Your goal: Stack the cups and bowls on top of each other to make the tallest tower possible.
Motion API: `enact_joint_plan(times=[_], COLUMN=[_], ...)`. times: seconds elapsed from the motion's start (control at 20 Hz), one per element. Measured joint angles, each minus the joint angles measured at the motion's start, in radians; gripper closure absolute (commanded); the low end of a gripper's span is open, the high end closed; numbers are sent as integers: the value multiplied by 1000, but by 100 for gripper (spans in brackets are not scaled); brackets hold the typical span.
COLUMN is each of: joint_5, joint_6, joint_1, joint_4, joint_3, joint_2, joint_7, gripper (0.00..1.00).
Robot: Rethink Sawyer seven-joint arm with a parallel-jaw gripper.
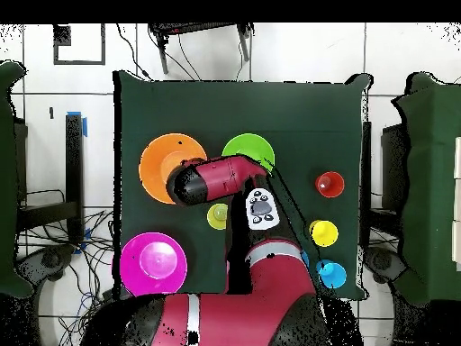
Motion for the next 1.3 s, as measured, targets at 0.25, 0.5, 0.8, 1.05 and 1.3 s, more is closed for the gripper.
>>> enact_joint_plan(times=[0.25,0.5,0.8,1.05,1.3], joint_5=[0,16,48,49,49], joint_6=[0,34,135,221,246], joint_1=[-4,-59,-133,-176,-199], joint_4=[-2,11,22,23,23], joint_3=[4,64,130,162,191], joint_2=[0,-33,-107,-171,-197], joint_7=[0,0,0,0,0], gripper=[100,100,100,100,100])
